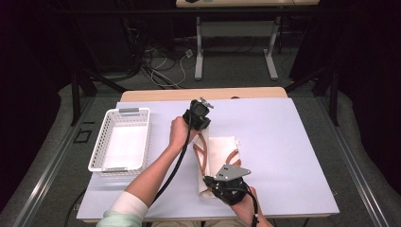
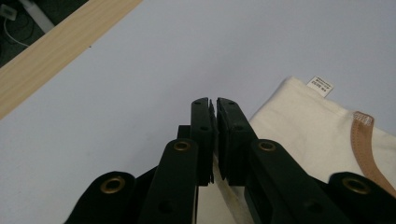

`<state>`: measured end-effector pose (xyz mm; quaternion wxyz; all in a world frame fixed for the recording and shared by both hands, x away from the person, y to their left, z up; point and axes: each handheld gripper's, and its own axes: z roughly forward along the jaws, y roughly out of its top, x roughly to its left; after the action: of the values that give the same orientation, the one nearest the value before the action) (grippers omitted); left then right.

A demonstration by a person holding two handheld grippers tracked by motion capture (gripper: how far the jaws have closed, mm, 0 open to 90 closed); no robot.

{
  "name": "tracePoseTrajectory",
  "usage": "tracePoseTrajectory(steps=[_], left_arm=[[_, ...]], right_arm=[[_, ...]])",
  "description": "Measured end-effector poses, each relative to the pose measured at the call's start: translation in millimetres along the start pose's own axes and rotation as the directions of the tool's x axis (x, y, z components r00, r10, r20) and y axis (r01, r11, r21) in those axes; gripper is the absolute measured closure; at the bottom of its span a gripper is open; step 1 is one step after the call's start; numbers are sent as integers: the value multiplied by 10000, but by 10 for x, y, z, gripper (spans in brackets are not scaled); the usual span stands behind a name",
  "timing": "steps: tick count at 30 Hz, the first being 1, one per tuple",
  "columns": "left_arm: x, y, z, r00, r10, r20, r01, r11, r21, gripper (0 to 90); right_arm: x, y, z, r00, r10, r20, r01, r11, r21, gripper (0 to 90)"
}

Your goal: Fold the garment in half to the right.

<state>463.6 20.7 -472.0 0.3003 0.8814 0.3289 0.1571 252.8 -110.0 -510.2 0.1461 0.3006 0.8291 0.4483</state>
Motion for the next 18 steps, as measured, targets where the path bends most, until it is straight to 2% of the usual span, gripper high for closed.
tracePoseTrajectory(steps=[14,16,18], left_arm=[[-157,-63,343,9988,-364,332,359,9992,160,836],[-164,-75,380,9985,-405,360,397,9990,221,780],[-158,-86,390,9984,-509,258,504,9986,188,648]], right_arm=[[-128,-210,-18,9996,165,222,-189,9937,1108,854],[-142,-239,-9,9994,255,241,-284,9913,1288,847],[-159,-275,16,9992,203,338,-253,9872,1572,798]])
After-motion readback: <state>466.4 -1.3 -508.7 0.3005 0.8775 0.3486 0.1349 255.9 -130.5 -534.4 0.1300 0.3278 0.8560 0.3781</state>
